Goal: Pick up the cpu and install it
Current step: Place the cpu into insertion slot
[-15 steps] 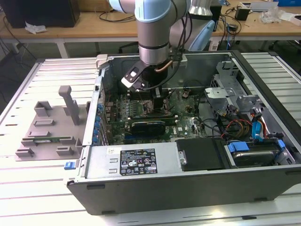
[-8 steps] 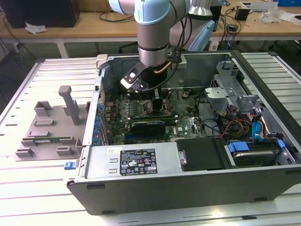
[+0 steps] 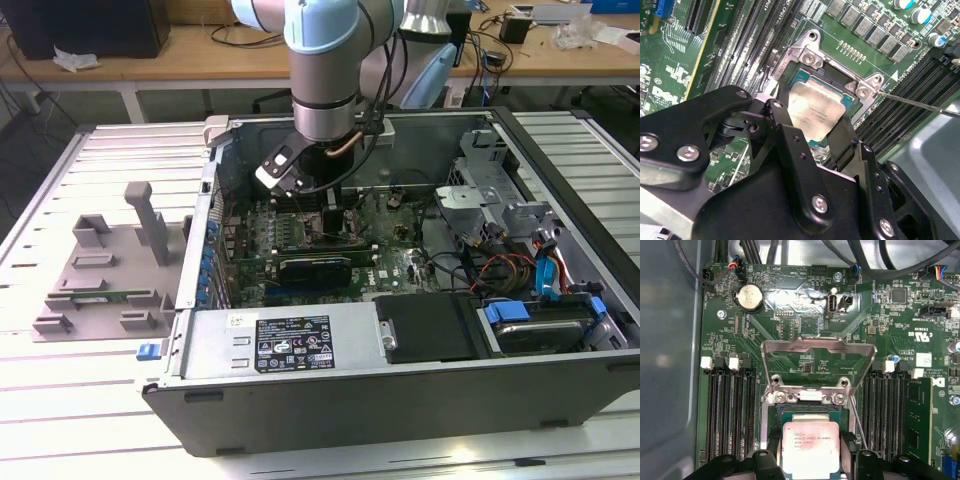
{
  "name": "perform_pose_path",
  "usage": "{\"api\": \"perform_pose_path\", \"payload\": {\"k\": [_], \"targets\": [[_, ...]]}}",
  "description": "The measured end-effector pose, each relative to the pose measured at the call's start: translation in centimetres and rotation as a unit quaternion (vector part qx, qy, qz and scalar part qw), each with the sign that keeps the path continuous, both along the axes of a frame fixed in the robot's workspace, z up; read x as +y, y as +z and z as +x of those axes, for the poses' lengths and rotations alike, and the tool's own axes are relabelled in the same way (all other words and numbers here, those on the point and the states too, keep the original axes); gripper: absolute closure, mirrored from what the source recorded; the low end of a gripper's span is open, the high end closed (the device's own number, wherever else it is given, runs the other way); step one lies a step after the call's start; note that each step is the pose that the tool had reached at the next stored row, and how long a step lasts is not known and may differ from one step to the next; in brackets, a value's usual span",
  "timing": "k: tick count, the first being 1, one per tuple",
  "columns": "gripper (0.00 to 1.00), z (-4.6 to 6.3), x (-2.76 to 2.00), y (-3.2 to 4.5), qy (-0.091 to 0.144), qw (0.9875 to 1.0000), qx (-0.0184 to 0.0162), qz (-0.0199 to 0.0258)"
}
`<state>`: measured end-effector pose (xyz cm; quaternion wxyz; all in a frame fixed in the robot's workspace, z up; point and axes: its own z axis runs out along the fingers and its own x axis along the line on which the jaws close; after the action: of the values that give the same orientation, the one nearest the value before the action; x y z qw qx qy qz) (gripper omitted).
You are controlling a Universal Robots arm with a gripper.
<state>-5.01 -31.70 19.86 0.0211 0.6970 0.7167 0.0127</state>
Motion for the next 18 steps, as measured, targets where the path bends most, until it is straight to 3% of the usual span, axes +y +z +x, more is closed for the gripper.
{"api": "perform_pose_path", "payload": {"k": [3, 18], "targets": [[0.45, -0.04, 0.06, -0.15, -0.015, 0.9999, 0.0001, 0.0012], [0.45, 0.2, 0.25, -0.44, -0.015, 0.9999, 0.0001, 0.0016]]}}
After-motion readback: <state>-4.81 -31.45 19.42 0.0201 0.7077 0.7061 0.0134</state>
